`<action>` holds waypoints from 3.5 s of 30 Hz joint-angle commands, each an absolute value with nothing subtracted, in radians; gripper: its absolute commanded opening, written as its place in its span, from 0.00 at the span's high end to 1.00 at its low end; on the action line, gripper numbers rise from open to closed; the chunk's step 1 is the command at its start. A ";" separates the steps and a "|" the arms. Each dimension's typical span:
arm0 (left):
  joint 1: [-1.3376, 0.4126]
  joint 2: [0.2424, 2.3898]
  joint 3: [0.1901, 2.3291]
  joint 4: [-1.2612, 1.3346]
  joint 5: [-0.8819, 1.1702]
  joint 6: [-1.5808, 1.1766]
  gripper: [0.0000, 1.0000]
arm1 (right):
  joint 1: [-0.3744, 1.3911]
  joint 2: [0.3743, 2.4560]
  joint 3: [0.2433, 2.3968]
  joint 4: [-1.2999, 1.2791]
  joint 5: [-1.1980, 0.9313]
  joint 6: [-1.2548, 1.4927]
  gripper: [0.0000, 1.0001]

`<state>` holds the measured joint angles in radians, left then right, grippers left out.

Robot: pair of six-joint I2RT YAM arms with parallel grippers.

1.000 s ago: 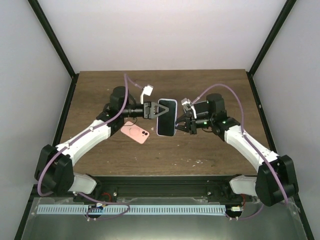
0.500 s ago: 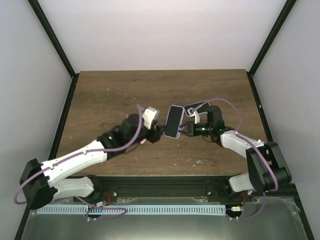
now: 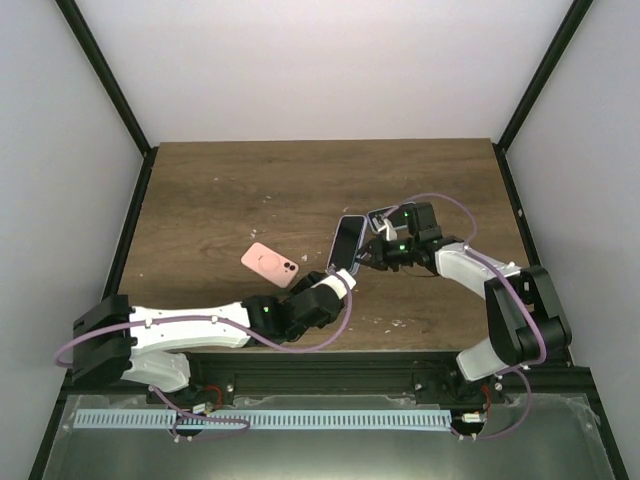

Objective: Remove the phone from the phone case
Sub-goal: Remove the phone case from the phone.

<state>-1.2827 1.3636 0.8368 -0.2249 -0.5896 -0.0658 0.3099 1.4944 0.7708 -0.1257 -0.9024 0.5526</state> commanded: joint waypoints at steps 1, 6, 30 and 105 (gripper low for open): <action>-1.285 1.336 0.778 -0.110 -0.593 -0.009 0.46 | 0.308 1.477 0.733 -0.116 -0.947 0.587 0.99; -1.286 1.387 0.809 -0.113 -0.557 -0.021 0.47 | 0.307 1.512 0.775 -0.223 -0.964 0.568 0.99; -1.304 1.659 0.910 -0.043 -0.575 0.061 0.59 | 0.307 1.638 0.771 -0.413 -1.043 0.497 0.99; -1.321 1.438 0.813 -0.006 -0.652 -0.247 1.00 | 0.303 1.493 0.935 -0.421 -0.521 0.186 0.99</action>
<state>-1.3136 1.5345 0.8482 -0.0090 -0.6655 -0.1917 0.3061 1.5551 0.8318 -0.4202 -0.5835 0.3473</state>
